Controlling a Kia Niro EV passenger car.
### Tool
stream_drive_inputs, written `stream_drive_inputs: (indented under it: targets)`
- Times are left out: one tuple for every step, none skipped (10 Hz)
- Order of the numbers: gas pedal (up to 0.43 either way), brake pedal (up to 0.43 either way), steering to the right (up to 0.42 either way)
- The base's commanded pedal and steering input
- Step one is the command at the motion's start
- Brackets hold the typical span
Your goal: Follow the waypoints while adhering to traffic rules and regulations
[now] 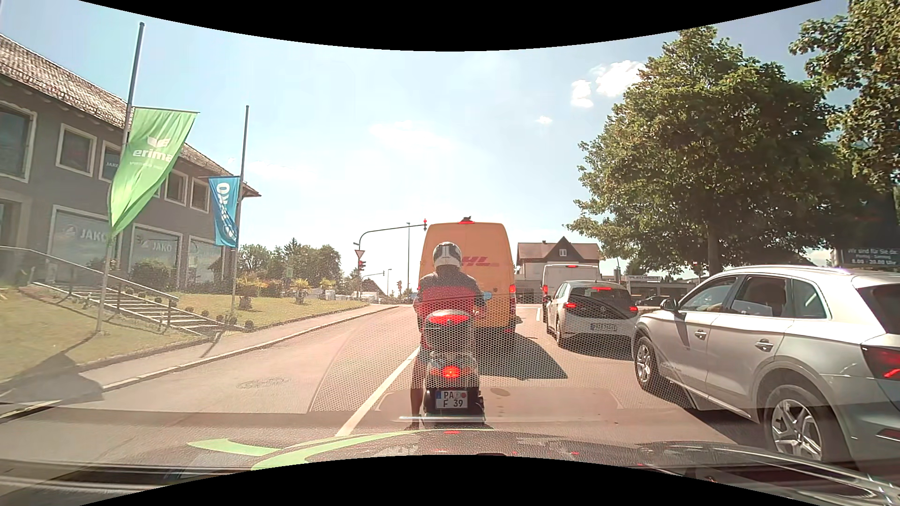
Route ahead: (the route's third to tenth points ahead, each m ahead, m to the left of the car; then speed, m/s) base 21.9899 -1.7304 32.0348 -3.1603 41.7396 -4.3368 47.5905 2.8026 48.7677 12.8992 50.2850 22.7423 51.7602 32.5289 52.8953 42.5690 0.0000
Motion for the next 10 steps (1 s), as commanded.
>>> stream_drive_inputs:
  targets:
    - [0.000, 0.250, 0.019]
    - [0.000, 0.250, 0.019]
    - [0.000, 0.250, 0.019]
    - [0.000, 0.250, 0.019]
    - [0.000, 0.250, 0.019]
    - [0.000, 0.250, 0.019]
    - [0.000, 0.250, 0.019]
    - [0.000, 0.250, 0.019]
    - [0.000, 0.250, 0.019]
    - [0.000, 0.250, 0.019]
